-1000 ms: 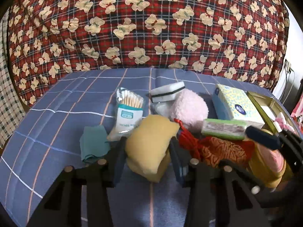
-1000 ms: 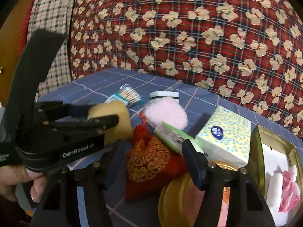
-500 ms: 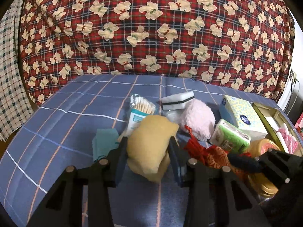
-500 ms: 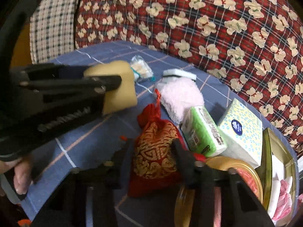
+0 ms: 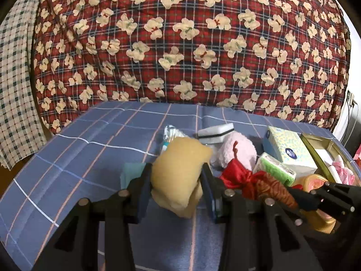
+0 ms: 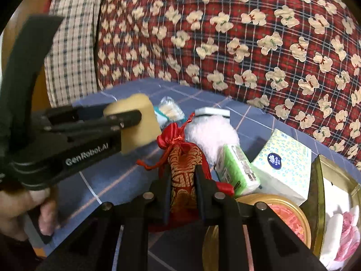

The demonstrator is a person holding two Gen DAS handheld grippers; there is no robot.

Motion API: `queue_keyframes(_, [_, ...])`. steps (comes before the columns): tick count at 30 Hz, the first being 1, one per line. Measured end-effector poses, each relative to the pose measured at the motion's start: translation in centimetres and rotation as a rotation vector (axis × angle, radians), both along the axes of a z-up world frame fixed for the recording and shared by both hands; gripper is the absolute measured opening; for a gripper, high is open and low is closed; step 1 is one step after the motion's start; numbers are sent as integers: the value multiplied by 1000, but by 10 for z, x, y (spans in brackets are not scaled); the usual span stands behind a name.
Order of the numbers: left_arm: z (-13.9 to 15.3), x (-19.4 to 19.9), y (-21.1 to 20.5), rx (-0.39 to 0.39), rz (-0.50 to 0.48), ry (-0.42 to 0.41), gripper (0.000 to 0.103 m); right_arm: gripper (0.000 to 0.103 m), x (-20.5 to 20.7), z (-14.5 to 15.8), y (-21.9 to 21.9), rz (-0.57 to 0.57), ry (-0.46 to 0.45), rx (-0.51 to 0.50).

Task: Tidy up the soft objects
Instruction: 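Grasp the yellow sponge with the left gripper while the right grasps the red drawstring pouch, then lift the held sponge and pouch off the table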

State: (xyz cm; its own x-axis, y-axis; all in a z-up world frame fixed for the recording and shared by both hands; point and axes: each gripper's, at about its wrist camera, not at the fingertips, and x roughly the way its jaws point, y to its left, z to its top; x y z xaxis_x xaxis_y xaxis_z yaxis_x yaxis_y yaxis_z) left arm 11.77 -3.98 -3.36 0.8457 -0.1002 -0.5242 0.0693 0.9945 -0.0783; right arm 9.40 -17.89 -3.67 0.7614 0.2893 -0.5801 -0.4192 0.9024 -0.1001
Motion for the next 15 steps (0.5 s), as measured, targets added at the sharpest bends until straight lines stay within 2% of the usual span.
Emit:
queue_keyframes(7, [-1, 3, -2, 2, -16, 17, 41, 21, 5, 4, -4, -6, -12, 75])
queue_keyframes(15, [-2, 3, -1, -7, -11, 10, 41, 21, 11, 7, -1, -35, -32, 101])
